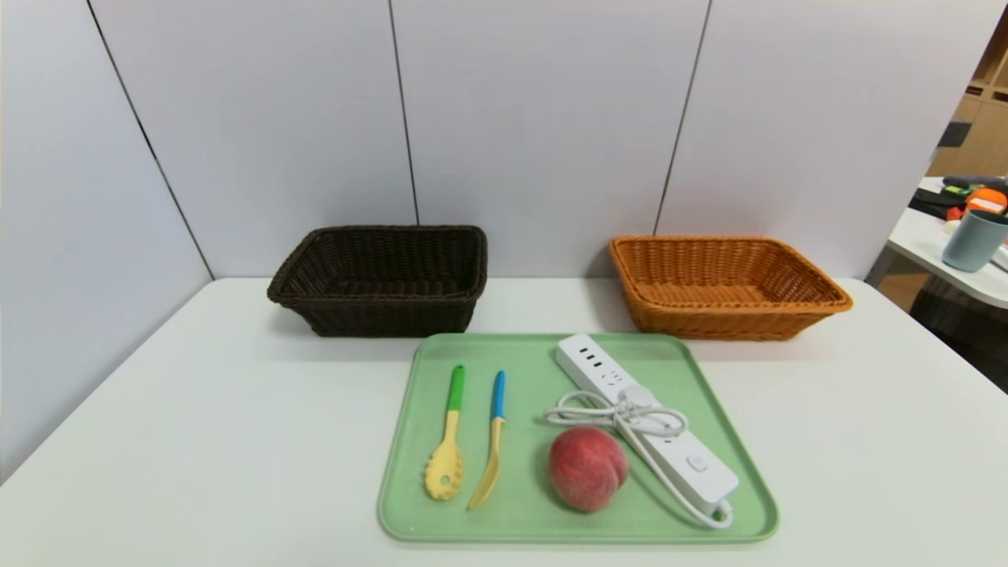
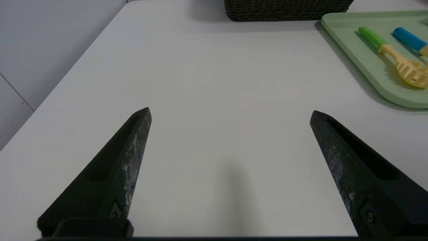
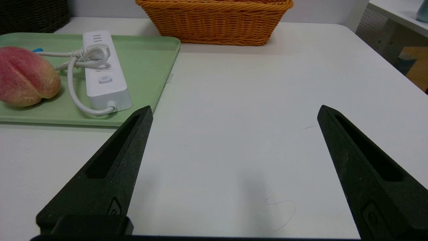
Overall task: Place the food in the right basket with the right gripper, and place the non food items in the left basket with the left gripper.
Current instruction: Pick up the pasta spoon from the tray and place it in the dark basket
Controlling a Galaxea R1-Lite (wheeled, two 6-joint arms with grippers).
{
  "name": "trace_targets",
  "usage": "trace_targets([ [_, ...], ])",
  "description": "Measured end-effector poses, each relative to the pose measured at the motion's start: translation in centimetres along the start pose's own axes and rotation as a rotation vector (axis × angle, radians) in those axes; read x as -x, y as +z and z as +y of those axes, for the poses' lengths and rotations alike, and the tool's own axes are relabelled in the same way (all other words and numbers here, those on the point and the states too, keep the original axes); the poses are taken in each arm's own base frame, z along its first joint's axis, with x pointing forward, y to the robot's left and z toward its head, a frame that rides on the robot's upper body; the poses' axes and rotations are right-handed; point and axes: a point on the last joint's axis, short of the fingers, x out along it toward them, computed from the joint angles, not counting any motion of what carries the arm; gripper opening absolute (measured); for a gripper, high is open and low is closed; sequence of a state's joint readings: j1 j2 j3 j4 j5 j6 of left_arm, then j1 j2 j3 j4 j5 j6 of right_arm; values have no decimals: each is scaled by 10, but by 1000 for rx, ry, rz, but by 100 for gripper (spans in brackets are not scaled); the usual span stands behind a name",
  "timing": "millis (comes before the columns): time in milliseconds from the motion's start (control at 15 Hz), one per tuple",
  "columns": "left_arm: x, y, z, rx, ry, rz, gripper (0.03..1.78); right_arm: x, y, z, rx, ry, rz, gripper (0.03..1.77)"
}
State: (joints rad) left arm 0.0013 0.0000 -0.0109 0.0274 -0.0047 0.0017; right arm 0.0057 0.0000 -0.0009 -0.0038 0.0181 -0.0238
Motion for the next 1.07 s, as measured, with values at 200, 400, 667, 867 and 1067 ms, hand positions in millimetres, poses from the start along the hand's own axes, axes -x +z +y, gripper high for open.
trace_targets([
  [200,0,0,0,0,0,0,169,0,0,0,1,0,0,170],
  [400,0,0,0,0,0,0,169,0,0,0,2,-2,0,170],
  [667,0,0,0,2,0,0,169,0,0,0,-19,-17,0,170],
  [867,0,0,0,-3,0,0,169,0,0,0,-22,-17,0,170],
  [1067,0,0,0,-9,0,0,169,0,0,0,-21,-18,0,170],
])
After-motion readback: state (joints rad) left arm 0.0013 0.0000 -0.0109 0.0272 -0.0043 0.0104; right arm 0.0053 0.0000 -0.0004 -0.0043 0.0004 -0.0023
